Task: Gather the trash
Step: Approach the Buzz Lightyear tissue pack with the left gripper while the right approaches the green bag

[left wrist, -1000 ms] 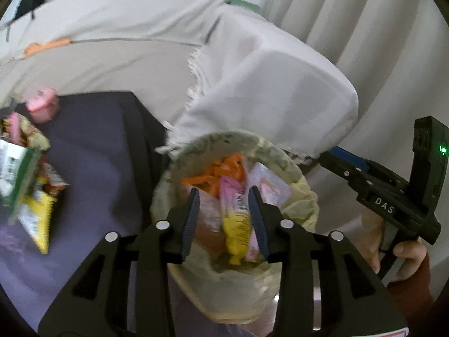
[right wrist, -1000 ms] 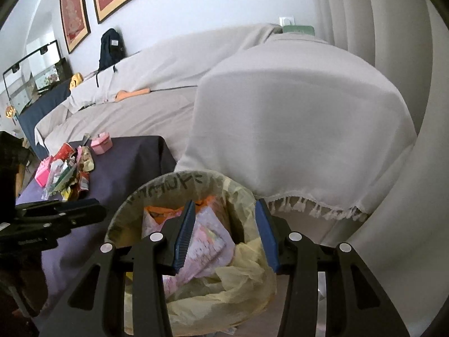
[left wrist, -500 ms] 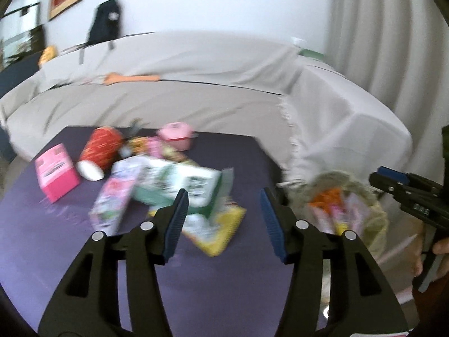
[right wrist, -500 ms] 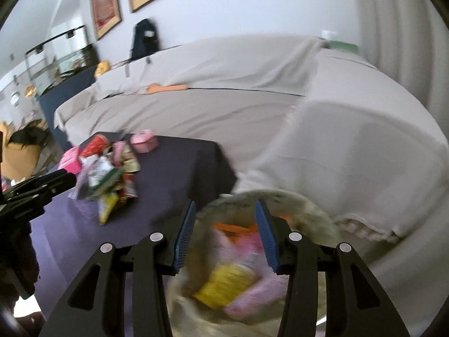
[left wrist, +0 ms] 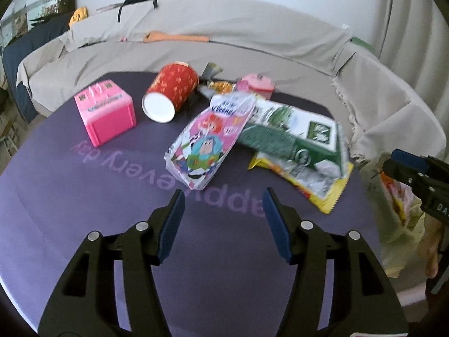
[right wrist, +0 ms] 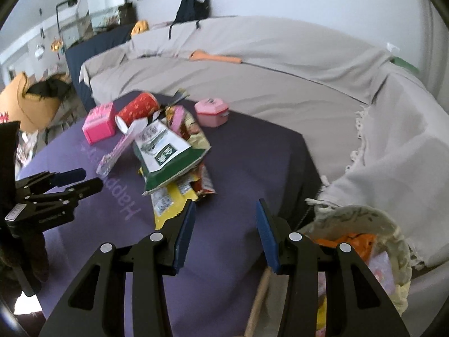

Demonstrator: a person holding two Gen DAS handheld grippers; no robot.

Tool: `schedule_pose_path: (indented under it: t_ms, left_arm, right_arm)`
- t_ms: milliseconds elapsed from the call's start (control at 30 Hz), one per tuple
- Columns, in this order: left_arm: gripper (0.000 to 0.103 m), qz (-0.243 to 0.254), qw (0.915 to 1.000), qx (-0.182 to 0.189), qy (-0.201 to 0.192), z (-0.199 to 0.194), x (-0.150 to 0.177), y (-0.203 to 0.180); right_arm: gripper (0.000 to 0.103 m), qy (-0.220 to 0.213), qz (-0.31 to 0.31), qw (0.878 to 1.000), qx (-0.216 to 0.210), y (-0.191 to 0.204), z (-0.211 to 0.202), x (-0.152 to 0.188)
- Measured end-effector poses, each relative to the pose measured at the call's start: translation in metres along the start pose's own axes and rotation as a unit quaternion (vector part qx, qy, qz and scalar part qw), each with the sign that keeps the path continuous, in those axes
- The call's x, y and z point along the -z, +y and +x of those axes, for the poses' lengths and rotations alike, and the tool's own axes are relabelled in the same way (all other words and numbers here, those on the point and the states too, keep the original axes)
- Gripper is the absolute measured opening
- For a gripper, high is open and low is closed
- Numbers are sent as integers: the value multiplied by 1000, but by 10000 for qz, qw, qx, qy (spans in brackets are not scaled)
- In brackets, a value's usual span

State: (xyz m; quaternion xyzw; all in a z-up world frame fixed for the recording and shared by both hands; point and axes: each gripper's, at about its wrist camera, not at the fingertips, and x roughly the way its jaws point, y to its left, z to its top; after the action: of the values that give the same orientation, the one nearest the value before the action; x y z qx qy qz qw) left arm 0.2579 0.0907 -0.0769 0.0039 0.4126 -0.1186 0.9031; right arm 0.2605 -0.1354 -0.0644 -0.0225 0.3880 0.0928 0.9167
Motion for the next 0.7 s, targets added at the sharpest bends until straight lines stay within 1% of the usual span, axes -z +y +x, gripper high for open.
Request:
schedule_pose_path:
  t_ms: [67,133,200,233,267,300,400,467,533,700]
  left_arm:
    - [55,-52,10000,-3,78,6,0,5]
    - [48,-151,9998,16,122,10,0,10]
    - [31,-247,9995,97,193,12,-1,17]
    - [27,-255,9994,102,204,12,0,20]
    - [18,-259,9994,119,216,11,0,23]
    - [12,-250,9994,132,218,10,1,25]
    - [9,-191,9996,92,168,3,3,34]
    - [9,-179,9998,20,113,-3,5,43]
    - [9,-195,9998,26,51,-10,6,51]
    - [9,-126,9995,257,-125,-25,6,72]
  right_arm:
    - [42,69,-101,9999,47,8,5,-2]
    - [42,119,-180,9997,90,14,8,-3]
    - [42,138,-201,9996,115,16,10,-5]
    - [42,142,-190,9996,125,17,10,-6]
    - [42,152,-164,9997,117,16,11,-6]
    - [42,158,-137,9997,101,16,12,-6]
    - [42,170,-49,9998,59,12,13,-6]
    - [42,170,-12,9998,34,11,14,-6]
    - [42,181,-2,9998,24,12,15,-7]
    - [42,76,-95,9999,-9,18,13,-11]
